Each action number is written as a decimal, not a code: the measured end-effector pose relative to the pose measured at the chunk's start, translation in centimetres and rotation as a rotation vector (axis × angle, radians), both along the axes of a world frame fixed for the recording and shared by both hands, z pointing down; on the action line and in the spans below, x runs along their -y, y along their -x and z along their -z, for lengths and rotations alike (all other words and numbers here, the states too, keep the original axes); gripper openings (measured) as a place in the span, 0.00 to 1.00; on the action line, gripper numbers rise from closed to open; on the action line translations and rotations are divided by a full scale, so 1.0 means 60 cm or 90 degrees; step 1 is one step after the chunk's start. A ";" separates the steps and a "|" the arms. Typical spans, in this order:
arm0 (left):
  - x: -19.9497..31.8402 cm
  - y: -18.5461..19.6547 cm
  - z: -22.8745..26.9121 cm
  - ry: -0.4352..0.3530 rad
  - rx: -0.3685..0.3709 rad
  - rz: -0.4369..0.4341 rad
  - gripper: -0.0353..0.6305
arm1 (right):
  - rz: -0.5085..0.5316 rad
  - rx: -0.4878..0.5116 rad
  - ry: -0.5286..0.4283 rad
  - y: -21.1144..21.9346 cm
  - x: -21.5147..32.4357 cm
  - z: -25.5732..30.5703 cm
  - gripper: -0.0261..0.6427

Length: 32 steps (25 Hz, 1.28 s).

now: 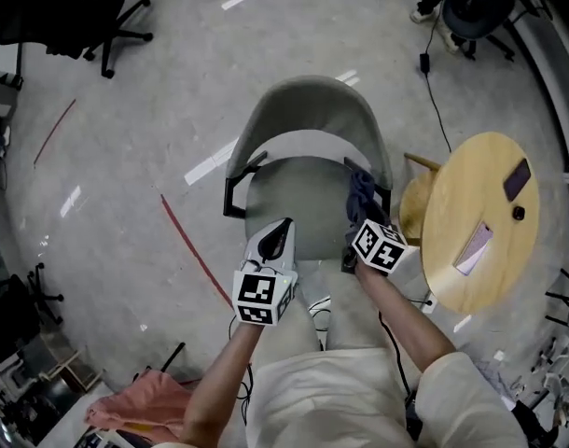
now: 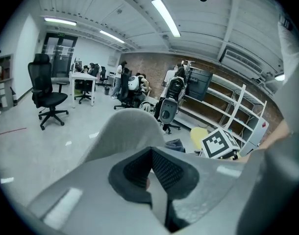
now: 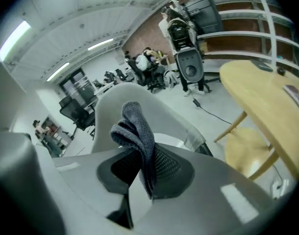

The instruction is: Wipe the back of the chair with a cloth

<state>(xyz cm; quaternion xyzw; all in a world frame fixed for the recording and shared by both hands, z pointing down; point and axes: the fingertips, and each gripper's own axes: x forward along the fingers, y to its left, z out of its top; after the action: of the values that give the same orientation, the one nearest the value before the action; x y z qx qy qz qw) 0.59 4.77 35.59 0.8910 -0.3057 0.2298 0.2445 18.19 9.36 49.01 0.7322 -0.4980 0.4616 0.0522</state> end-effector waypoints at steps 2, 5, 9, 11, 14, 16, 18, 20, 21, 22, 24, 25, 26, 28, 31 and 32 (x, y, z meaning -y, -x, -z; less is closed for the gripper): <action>0.003 -0.010 0.032 -0.012 -0.008 0.000 0.05 | 0.057 -0.018 -0.029 -0.002 0.022 0.048 0.15; -0.007 -0.018 0.070 -0.006 -0.015 0.011 0.05 | 0.123 -0.038 -0.053 0.000 0.036 0.115 0.15; -0.018 -0.036 0.129 -0.013 -0.034 0.032 0.05 | 0.185 -0.052 -0.107 -0.005 0.043 0.214 0.15; -0.019 -0.041 0.156 -0.019 -0.043 0.039 0.05 | 0.215 -0.058 -0.141 0.002 0.047 0.266 0.15; -0.020 -0.044 0.189 -0.016 -0.051 0.054 0.05 | 0.257 -0.067 -0.191 0.021 0.046 0.345 0.15; -0.020 -0.045 0.217 -0.018 -0.060 0.067 0.05 | 0.275 -0.077 -0.227 0.033 0.041 0.399 0.15; -0.017 -0.044 0.253 -0.028 -0.077 0.090 0.05 | 0.294 -0.101 -0.261 0.042 0.034 0.447 0.15; -0.016 -0.050 0.296 -0.043 -0.102 0.099 0.05 | 0.310 -0.131 -0.293 0.045 0.026 0.490 0.15; -0.018 -0.055 0.316 -0.050 -0.114 0.096 0.05 | 0.315 -0.139 -0.307 0.046 0.021 0.510 0.15; -0.022 -0.059 0.334 -0.058 -0.122 0.089 0.05 | 0.317 -0.143 -0.322 0.048 0.016 0.528 0.15; -0.033 -0.060 0.361 -0.073 -0.128 0.076 0.05 | 0.321 -0.150 -0.351 0.058 0.007 0.564 0.15; -0.040 -0.057 0.369 -0.080 -0.128 0.071 0.05 | 0.323 -0.155 -0.364 0.065 0.001 0.580 0.15; -0.047 -0.053 0.373 -0.085 -0.127 0.068 0.05 | 0.324 -0.158 -0.375 0.072 -0.004 0.593 0.15; -0.062 -0.045 0.378 -0.091 -0.125 0.066 0.05 | 0.321 -0.162 -0.394 0.084 -0.020 0.613 0.15; -0.093 -0.038 0.384 -0.102 -0.135 0.072 0.05 | 0.316 -0.179 -0.409 0.101 -0.050 0.628 0.15; -0.104 -0.036 0.385 -0.109 -0.139 0.075 0.05 | 0.313 -0.181 -0.414 0.107 -0.059 0.628 0.15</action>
<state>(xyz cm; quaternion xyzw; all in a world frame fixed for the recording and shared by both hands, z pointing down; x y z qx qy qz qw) 2.75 11.03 12.49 0.9088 -0.3477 0.0895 0.2126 11.76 12.91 11.32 0.6261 -0.7653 0.1492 -0.0045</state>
